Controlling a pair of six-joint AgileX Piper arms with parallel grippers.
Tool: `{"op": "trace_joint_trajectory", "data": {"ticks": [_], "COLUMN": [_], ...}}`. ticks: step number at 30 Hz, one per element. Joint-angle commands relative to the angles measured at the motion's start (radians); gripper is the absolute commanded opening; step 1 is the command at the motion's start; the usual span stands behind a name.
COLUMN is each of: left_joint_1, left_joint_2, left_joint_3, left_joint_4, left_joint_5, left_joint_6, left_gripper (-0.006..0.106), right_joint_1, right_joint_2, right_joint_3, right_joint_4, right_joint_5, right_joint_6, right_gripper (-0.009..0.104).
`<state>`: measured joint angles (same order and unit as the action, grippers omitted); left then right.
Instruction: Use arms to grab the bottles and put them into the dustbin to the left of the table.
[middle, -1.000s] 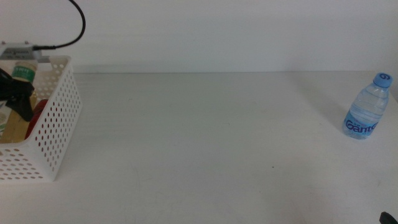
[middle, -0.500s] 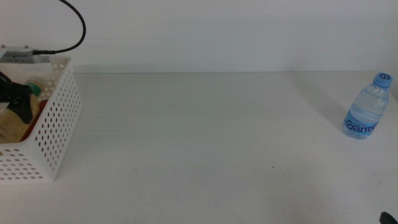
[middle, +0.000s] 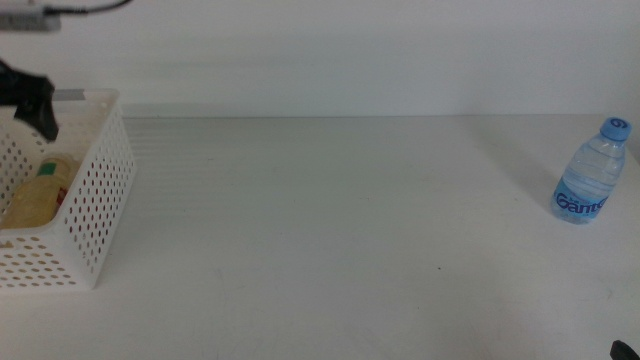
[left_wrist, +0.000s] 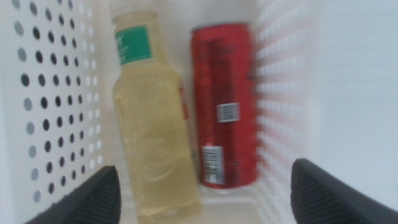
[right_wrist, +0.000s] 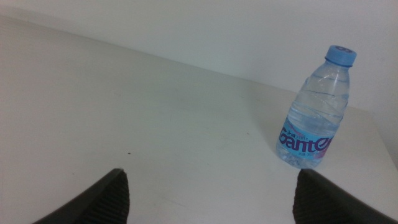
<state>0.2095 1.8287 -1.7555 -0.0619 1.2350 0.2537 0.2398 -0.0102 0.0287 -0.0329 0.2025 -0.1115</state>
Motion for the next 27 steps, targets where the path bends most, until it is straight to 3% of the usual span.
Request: {"op": "trace_joint_trajectory", "data": {"ticks": [1, 9, 19, 27], "left_joint_1": [-0.033, -0.176, -0.347, -0.47], "left_joint_2": [-0.103, -0.308, -0.7, -0.97], "left_joint_3": [-0.033, 0.044, 0.49, 0.821], "left_joint_4": [-0.02, -0.009, -0.011, -0.114], "left_joint_5": [0.007, -0.02, -0.354, -0.553], "left_joint_6": [-0.039, -0.126, -0.128, -0.035], "left_gripper": [0.09, 0.09, 0.09, 0.09], "right_joint_1": [-0.004, -0.004, -0.004, -0.004], "right_joint_2": [-0.026, -0.026, -0.026, -0.026], "right_joint_3": [-0.009, -0.009, -0.009, -0.009], "right_joint_4": [-0.014, -0.014, -0.014, -0.014], "right_joint_5": [-0.077, -0.077, -0.077, -0.077], "right_joint_6": [-0.013, -0.013, -0.013, -0.013], "right_gripper": [0.077, 0.077, 0.077, 0.077]}}
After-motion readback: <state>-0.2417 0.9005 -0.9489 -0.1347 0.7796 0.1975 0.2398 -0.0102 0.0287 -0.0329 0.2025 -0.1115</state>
